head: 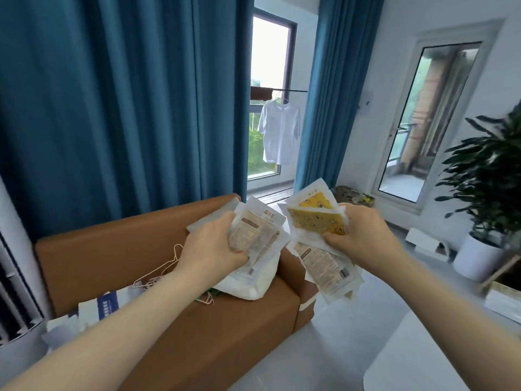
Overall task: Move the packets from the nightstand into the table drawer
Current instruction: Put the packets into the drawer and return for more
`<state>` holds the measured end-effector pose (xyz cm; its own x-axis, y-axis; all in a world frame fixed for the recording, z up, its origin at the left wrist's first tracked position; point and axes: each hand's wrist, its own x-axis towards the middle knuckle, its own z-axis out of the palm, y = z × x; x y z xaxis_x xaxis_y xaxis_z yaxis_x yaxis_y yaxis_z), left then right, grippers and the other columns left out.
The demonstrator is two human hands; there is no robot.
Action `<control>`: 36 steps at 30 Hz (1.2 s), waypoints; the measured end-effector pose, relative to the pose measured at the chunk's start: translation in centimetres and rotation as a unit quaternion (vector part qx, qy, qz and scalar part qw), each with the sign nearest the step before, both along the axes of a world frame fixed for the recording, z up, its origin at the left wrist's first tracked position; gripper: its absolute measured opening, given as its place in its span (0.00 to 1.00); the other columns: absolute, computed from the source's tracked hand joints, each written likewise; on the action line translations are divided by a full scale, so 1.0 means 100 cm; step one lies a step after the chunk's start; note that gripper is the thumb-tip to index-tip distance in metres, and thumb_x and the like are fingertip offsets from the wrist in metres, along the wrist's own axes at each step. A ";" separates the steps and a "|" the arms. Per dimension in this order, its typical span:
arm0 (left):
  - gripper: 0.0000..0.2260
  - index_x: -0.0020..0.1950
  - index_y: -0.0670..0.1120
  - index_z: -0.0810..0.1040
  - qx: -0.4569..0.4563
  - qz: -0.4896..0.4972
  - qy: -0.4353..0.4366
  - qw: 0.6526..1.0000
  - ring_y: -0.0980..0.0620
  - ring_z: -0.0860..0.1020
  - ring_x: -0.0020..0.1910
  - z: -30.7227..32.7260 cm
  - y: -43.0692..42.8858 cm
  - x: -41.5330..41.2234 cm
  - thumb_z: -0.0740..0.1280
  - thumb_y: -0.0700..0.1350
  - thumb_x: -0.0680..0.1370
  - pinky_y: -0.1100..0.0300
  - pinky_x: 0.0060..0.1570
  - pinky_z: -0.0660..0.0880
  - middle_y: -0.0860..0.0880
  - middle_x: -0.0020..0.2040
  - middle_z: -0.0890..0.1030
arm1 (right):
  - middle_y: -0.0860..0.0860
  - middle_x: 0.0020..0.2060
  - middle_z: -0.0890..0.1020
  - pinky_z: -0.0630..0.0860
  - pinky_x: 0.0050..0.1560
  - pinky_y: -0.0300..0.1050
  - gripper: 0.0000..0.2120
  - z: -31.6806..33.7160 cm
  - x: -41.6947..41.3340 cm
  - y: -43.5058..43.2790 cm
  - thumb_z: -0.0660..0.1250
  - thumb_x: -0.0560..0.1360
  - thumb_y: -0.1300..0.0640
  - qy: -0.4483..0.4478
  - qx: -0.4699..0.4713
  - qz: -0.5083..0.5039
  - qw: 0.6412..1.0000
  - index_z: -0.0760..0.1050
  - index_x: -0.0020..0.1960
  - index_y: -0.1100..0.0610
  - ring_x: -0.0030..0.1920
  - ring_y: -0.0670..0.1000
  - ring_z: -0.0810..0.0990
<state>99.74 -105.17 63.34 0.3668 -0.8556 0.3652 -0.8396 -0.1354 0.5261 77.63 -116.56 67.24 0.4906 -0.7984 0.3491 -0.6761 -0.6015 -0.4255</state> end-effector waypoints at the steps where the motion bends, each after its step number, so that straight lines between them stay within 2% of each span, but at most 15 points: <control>1: 0.15 0.48 0.54 0.72 0.005 -0.013 0.005 1.000 0.56 0.76 0.39 -0.004 -0.015 0.001 0.73 0.48 0.66 0.59 0.33 0.73 0.56 0.41 0.79 | 0.47 0.42 0.83 0.79 0.37 0.39 0.12 -0.005 0.000 -0.011 0.71 0.70 0.56 -0.004 0.011 -0.013 1.000 0.78 0.54 0.53 0.40 0.45 0.80; 4: 0.16 0.51 0.53 0.73 0.025 -0.042 0.014 0.999 0.55 0.78 0.41 -0.017 -0.062 0.000 0.73 0.50 0.66 0.51 0.41 0.78 0.54 0.43 0.81 | 0.45 0.41 0.82 0.80 0.36 0.42 0.11 -0.021 -0.006 -0.046 0.72 0.69 0.58 -0.014 0.038 -0.046 0.998 0.78 0.52 0.51 0.39 0.43 0.80; 7: 0.20 0.57 0.51 0.72 0.039 -0.063 0.012 0.997 0.55 0.78 0.44 -0.031 -0.110 -0.007 0.73 0.49 0.68 0.52 0.45 0.78 0.54 0.46 0.81 | 0.43 0.41 0.79 0.74 0.32 0.33 0.12 -0.039 -0.016 -0.083 0.72 0.70 0.59 -0.030 0.060 -0.066 0.996 0.78 0.52 0.50 0.38 0.39 0.78; 10: 0.24 0.62 0.47 0.71 0.051 -0.067 0.018 0.996 0.53 0.77 0.46 -0.047 -0.159 -0.018 0.73 0.49 0.69 0.54 0.46 0.77 0.54 0.46 0.78 | 0.45 0.42 0.82 0.73 0.32 0.33 0.11 -0.061 -0.029 -0.126 0.72 0.70 0.58 -0.031 0.076 -0.081 0.993 0.78 0.52 0.51 0.38 0.41 0.80; 16: 0.16 0.52 0.52 0.73 0.106 -0.080 0.034 0.991 0.53 0.77 0.43 -0.086 -0.251 -0.044 0.72 0.49 0.67 0.55 0.41 0.76 0.54 0.45 0.80 | 0.47 0.38 0.81 0.74 0.32 0.34 0.06 -0.101 -0.059 -0.204 0.71 0.70 0.60 -0.008 0.097 -0.112 0.989 0.78 0.46 0.54 0.37 0.43 0.79; 18: 0.15 0.51 0.53 0.73 0.116 -0.085 0.045 0.989 0.53 0.77 0.42 -0.102 -0.281 -0.053 0.72 0.48 0.67 0.54 0.41 0.77 0.55 0.44 0.81 | 0.47 0.36 0.81 0.74 0.32 0.36 0.04 -0.114 -0.068 -0.231 0.70 0.70 0.60 0.001 0.102 -0.118 0.988 0.78 0.44 0.54 0.37 0.44 0.79; 23: 0.17 0.51 0.52 0.73 0.133 -0.090 0.061 0.985 0.52 0.79 0.42 -0.128 -0.337 -0.061 0.72 0.49 0.66 0.51 0.41 0.78 0.55 0.44 0.81 | 0.43 0.32 0.77 0.69 0.30 0.32 0.04 -0.141 -0.084 -0.281 0.69 0.70 0.61 0.002 0.126 -0.142 0.982 0.76 0.41 0.53 0.34 0.41 0.76; 26: 0.15 0.49 0.54 0.72 0.146 -0.105 0.079 0.980 0.55 0.78 0.40 -0.142 -0.380 -0.061 0.72 0.49 0.66 0.53 0.39 0.78 0.57 0.42 0.80 | 0.44 0.31 0.78 0.68 0.28 0.32 0.05 -0.158 -0.090 -0.316 0.68 0.70 0.61 0.009 0.141 -0.159 0.977 0.75 0.39 0.53 0.33 0.42 0.76; 30: 0.14 0.48 0.55 0.73 0.167 -0.139 0.100 0.971 0.58 0.77 0.40 -0.159 -0.442 -0.054 0.72 0.49 0.65 0.56 0.39 0.77 0.59 0.40 0.79 | 0.47 0.32 0.80 0.74 0.35 0.43 0.03 -0.178 -0.088 -0.362 0.68 0.69 0.60 0.009 0.155 -0.201 0.967 0.75 0.38 0.54 0.34 0.47 0.77; 32: 0.14 0.48 0.54 0.73 0.174 -0.153 0.107 0.967 0.57 0.78 0.40 -0.164 -0.476 -0.049 0.72 0.48 0.64 0.54 0.40 0.77 0.58 0.40 0.79 | 0.48 0.30 0.79 0.73 0.33 0.43 0.05 -0.185 -0.085 -0.383 0.69 0.69 0.61 -0.003 0.158 -0.222 0.962 0.74 0.36 0.53 0.33 0.46 0.77; 36: 0.16 0.51 0.53 0.73 0.193 -0.191 0.114 0.956 0.53 0.79 0.44 -0.163 -0.537 -0.044 0.71 0.48 0.65 0.52 0.45 0.77 0.56 0.42 0.80 | 0.46 0.28 0.77 0.68 0.29 0.35 0.14 -0.188 -0.080 -0.417 0.70 0.68 0.61 -0.024 0.174 -0.267 0.948 0.69 0.32 0.48 0.31 0.42 0.76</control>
<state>95.32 -158.89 47.00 0.0341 -0.9978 -0.0560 -0.7362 -0.0630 0.6739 69.64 -158.27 48.42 -0.0248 -0.9992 0.0315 -0.8193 0.0023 -0.5733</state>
